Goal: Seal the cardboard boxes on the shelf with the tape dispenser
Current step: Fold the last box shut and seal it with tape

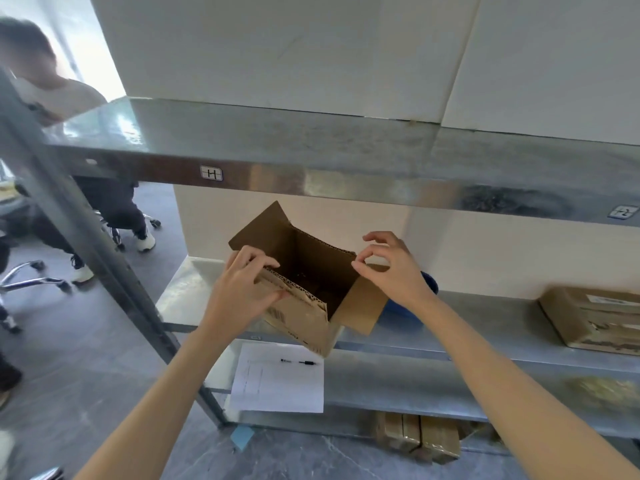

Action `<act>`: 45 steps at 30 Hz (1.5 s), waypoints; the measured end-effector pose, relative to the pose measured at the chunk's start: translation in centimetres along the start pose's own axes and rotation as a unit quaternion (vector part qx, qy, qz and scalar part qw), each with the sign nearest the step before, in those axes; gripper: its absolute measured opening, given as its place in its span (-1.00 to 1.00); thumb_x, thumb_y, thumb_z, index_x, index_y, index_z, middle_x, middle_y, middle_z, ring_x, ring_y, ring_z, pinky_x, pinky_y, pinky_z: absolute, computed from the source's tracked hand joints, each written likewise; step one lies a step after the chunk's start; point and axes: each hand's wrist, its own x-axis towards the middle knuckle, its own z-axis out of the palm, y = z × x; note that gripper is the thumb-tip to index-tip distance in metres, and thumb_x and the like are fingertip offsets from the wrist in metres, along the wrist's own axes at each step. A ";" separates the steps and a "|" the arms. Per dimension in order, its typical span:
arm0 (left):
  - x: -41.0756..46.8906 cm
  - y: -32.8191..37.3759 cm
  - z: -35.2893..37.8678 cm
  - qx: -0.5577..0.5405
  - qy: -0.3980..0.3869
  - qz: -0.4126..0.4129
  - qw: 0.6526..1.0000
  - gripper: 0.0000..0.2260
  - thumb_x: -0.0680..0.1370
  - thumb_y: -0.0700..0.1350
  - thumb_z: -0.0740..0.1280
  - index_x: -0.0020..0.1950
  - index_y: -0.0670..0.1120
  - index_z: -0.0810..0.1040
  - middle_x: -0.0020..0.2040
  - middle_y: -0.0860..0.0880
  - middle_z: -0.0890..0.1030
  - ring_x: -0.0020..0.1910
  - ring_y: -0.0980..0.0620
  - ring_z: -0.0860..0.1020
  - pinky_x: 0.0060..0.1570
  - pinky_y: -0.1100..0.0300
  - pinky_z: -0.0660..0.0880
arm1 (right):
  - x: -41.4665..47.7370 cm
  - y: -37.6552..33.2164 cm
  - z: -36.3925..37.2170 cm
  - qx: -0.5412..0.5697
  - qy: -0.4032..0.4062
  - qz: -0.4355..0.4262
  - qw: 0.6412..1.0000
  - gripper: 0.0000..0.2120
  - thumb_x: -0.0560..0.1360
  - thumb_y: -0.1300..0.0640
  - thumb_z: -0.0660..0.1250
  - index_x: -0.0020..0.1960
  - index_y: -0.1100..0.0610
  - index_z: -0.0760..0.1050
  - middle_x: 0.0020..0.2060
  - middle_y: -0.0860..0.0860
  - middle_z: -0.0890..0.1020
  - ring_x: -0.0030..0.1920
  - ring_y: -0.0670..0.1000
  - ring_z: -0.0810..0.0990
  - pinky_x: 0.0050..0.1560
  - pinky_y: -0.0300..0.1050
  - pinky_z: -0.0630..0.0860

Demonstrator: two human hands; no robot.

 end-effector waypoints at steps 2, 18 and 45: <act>-0.4 0.3 -0.5 0.000 0.002 0.005 1.000 -0.64 0.42 0.09 0.54 0.13 -0.01 0.58 0.11 0.12 0.48 0.07 0.13 0.41 -0.07 0.26 0.50 | 0.3 0.5 0.1 0.013 -0.017 -0.001 1.000 -0.88 0.52 0.02 0.43 0.05 -0.11 0.65 0.25 -0.13 0.48 0.27 -0.12 0.43 0.20 -0.23 0.41; 0.5 -1.8 -3.9 -0.148 -0.069 -0.210 0.964 0.04 0.30 0.13 0.61 0.59 0.03 0.04 0.57 -0.01 0.14 0.51 -0.03 0.20 0.50 -0.10 0.22 | 3.3 0.8 -0.4 -0.202 -0.117 0.104 0.967 -0.28 0.49 -0.35 0.27 0.56 -0.27 0.07 0.24 -0.07 0.45 0.27 0.04 0.42 0.16 0.00 0.53; 2.7 -2.8 -1.3 -0.245 -0.185 -0.194 0.932 -0.61 0.49 -0.14 0.50 0.24 0.15 0.50 -0.01 0.04 0.61 0.00 0.09 0.59 0.02 0.27 0.50 | 1.3 -1.9 1.3 0.102 -0.330 0.137 0.928 -0.35 0.51 -0.45 -0.16 0.56 -0.30 0.01 0.55 -0.15 0.23 0.56 -0.05 0.11 0.41 -0.08 0.02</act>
